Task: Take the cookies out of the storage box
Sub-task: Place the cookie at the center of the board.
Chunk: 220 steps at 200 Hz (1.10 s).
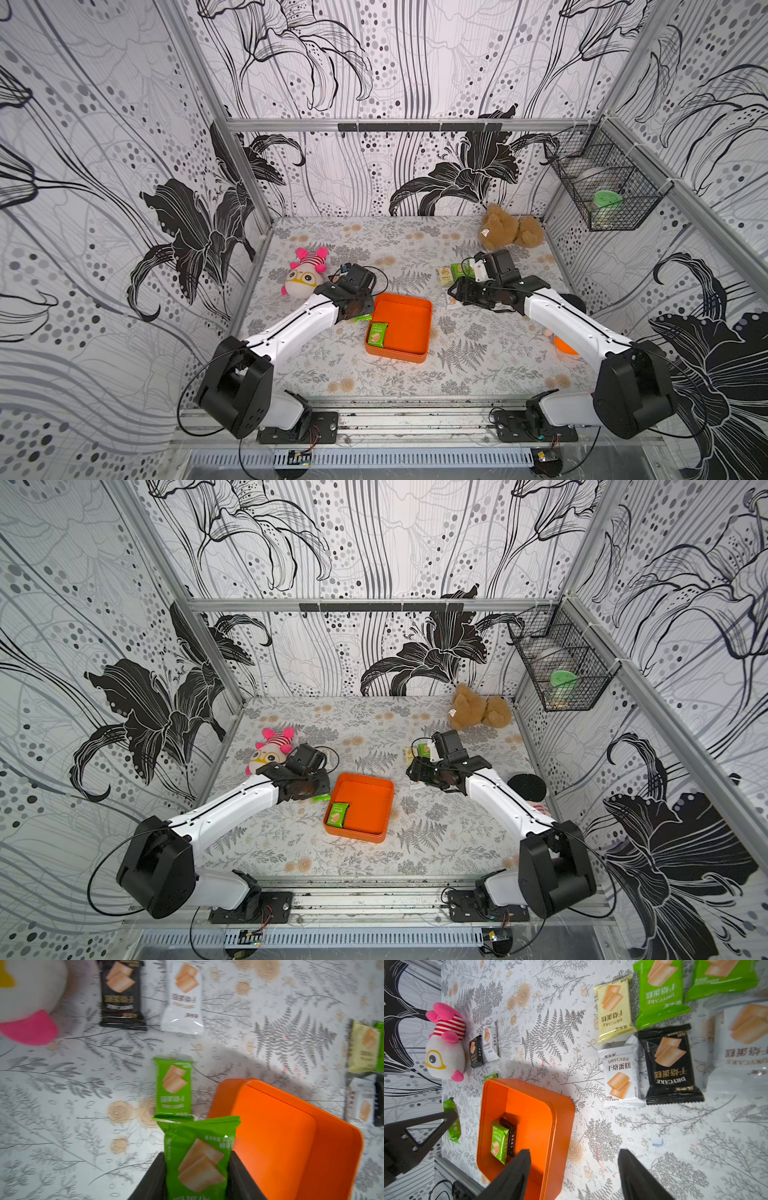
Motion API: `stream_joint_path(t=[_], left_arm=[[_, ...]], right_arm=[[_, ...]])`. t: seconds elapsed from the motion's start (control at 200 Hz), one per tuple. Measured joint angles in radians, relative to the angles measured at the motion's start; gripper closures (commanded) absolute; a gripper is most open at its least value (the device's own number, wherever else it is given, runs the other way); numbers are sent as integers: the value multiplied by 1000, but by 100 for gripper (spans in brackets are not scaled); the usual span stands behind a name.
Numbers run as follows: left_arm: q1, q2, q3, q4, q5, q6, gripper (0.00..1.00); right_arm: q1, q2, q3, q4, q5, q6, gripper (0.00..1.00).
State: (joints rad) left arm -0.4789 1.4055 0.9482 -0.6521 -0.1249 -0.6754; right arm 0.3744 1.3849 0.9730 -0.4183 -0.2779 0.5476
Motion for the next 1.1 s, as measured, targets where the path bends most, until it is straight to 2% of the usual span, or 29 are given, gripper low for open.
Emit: stream_joint_path(t=[0.22, 0.411, 0.661, 0.951, 1.016, 1.101], left_arm=[[144, -6, -93, 11, -3, 75, 58], [222, 70, -108, 67, -6, 137, 59], [260, 193, -65, 114, -16, 206, 59], [270, 245, -58, 161, -13, 240, 58], [270, 249, -58, 171, -11, 243, 56], [270, 253, -58, 179, -7, 246, 48]], right_arm=[[0, 22, 0, 3, -3, 10, 28], [0, 28, 5, 0, -2, 10, 28], [0, 31, 16, -16, 21, 10, 28], [0, 31, 16, -31, 40, 10, 28], [0, 31, 16, -34, 43, 10, 28], [0, 31, 16, -40, 47, 10, 27]])
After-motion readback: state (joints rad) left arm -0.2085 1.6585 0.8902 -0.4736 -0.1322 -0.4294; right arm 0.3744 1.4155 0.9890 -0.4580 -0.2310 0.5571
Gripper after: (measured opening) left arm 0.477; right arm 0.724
